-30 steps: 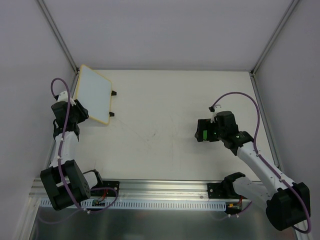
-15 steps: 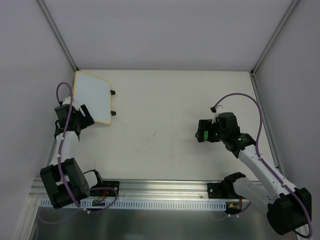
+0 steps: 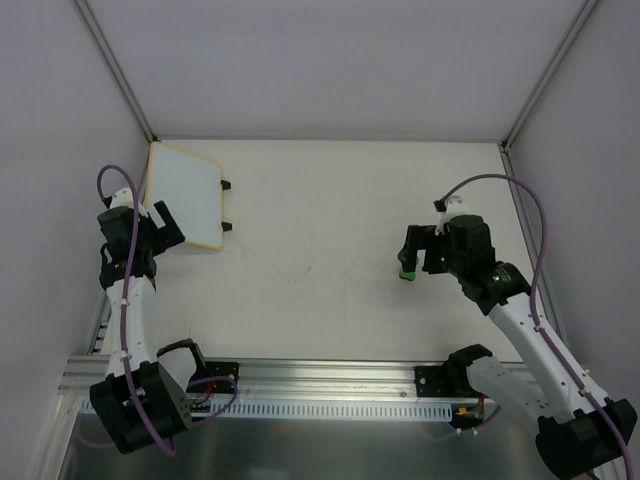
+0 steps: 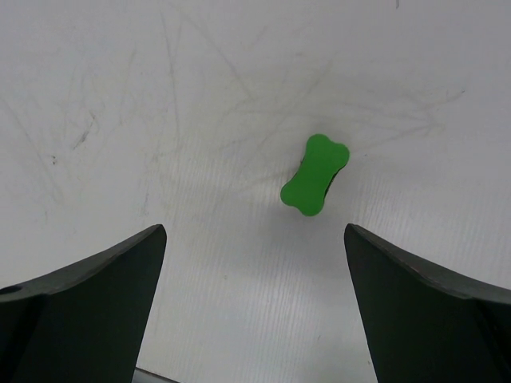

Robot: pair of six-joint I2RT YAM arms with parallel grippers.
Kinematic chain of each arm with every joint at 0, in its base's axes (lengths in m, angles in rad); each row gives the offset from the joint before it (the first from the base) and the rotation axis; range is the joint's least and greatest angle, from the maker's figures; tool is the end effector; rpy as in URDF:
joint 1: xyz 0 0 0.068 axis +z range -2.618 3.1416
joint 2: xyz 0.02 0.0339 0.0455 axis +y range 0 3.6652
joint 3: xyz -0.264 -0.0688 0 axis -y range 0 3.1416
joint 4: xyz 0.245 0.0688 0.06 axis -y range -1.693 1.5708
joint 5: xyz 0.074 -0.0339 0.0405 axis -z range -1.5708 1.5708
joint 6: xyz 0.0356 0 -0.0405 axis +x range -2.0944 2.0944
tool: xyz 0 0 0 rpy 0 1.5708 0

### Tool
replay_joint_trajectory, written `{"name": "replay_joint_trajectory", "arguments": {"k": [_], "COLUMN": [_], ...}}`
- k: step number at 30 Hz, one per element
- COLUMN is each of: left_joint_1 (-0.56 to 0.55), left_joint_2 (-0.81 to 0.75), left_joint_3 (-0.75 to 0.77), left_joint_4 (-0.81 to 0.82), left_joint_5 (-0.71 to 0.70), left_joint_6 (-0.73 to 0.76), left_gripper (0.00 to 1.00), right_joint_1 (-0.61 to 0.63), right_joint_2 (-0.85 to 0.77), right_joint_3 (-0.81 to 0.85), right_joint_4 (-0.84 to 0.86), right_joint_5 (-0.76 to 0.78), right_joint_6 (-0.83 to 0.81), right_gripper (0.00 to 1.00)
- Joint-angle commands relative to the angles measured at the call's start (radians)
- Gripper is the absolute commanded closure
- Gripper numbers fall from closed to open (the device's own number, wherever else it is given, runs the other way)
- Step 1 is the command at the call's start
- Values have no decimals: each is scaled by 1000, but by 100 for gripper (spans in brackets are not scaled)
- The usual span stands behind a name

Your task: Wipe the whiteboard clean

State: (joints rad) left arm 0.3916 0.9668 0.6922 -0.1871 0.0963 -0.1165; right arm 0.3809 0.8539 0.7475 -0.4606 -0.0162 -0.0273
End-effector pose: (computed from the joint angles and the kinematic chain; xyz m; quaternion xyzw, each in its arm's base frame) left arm 0.2048 0.0809 0.2734 -0.1889 0.8283 0.0316 0.5266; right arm 0.1752 0.0708 0.2873 -0.1815 0.8577 0.0916 0.4723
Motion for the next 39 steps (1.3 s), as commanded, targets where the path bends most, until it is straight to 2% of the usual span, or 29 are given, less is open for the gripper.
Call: {"name": "replay_joint_trajectory", "arguments": {"k": [1,8,13,21,31,39], "left_joint_1": [-8,-36,-111,-201,-258,-269], "left_joint_2": [-56,-126,-148,-183,-180,-175], "left_joint_3": [102,320,570,871,1084,1124], "left_joint_4": [-86,-235,-322,-390,-411,-413], "left_joint_5": [-49,-44,-4,74,108,105], "left_joint_6": [-12,-34,4,35,40,47], "left_gripper": [1,1,1,1,1,1], "right_joint_1": [-5,-5,-5,-5,-5,-5], "right_joint_2": [-33,-10,-12,-35,-95,-98], "right_joint_3": [160,446,616,829,874,875], "right_joint_4": [-67,-167,-174,-165,-113,-90], "right_joint_5": [114,289,392,438,409,401], "right_joint_6": [-20,-126,-258,-379,-473,-488], "right_gripper": [1,1,1,1,1,1]}}
